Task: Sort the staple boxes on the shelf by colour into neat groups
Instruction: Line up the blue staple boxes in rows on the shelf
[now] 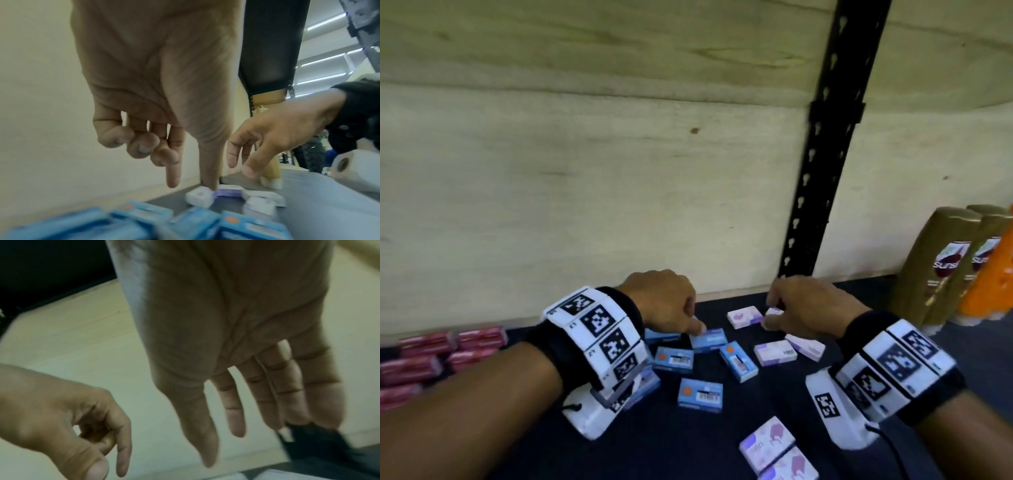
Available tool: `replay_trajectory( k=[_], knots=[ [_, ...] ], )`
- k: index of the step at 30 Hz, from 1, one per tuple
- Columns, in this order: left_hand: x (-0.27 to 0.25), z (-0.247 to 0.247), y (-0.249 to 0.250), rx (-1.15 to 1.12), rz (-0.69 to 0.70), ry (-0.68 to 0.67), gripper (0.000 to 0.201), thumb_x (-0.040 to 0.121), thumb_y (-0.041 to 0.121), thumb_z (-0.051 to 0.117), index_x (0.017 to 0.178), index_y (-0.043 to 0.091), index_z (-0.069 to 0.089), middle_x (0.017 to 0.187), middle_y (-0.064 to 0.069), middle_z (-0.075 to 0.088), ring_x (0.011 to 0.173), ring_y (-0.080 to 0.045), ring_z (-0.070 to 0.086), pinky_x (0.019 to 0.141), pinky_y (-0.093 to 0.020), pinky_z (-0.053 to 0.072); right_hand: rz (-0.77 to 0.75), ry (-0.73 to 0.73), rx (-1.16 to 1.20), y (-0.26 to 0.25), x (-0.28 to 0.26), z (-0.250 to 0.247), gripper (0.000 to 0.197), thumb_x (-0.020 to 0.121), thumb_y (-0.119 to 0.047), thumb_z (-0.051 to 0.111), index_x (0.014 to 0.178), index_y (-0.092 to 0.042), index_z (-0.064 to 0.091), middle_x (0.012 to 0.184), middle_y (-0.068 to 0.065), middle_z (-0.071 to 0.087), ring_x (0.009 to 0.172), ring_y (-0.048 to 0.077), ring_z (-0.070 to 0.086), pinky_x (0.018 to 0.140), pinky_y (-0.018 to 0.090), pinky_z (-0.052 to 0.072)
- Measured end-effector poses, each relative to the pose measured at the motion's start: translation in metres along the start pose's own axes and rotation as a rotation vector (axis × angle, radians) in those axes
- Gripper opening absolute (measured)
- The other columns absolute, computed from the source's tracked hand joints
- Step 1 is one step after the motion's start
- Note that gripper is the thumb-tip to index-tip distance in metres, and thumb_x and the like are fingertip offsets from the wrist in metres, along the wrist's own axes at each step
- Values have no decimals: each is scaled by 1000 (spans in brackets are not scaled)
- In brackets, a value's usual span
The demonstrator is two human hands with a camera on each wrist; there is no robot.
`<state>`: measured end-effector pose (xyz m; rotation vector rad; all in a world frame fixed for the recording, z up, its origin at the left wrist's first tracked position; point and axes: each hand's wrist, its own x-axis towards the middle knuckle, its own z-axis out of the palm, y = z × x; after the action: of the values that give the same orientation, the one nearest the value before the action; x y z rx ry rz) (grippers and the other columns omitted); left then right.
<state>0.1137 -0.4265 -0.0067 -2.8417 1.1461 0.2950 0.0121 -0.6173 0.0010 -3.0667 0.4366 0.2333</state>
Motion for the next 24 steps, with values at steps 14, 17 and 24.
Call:
replay_trajectory(
  k=[14, 17, 24],
  knots=[
    [-47, 11, -124, -4, -302, -229, 48, 80, 55, 72, 100, 12, 71, 98, -2, 72, 89, -23, 68, 80, -36, 56, -467, -151, -140, -131, 69, 1, 33, 101, -34, 51, 129, -16, 54, 128, 7, 58, 103, 25, 57, 81, 32, 44],
    [-44, 17, -124, -70, -268, -289, 54, 78, 56, 73, 103, 8, 71, 97, -4, 72, 82, -23, 65, 75, -36, 51, -437, -172, -198, -140, 79, 6, 33, 101, -30, 51, 129, -13, 56, 124, 9, 61, 105, 28, 60, 85, 37, 50],
    [-42, 19, -125, -124, -227, -280, 53, 76, 50, 79, 108, 10, 65, 103, -4, 68, 86, -23, 60, 71, -31, 46, -412, -168, -280, -149, 89, 11, 33, 100, -31, 53, 123, -9, 59, 114, 10, 64, 99, 29, 64, 78, 35, 50]
  ],
)
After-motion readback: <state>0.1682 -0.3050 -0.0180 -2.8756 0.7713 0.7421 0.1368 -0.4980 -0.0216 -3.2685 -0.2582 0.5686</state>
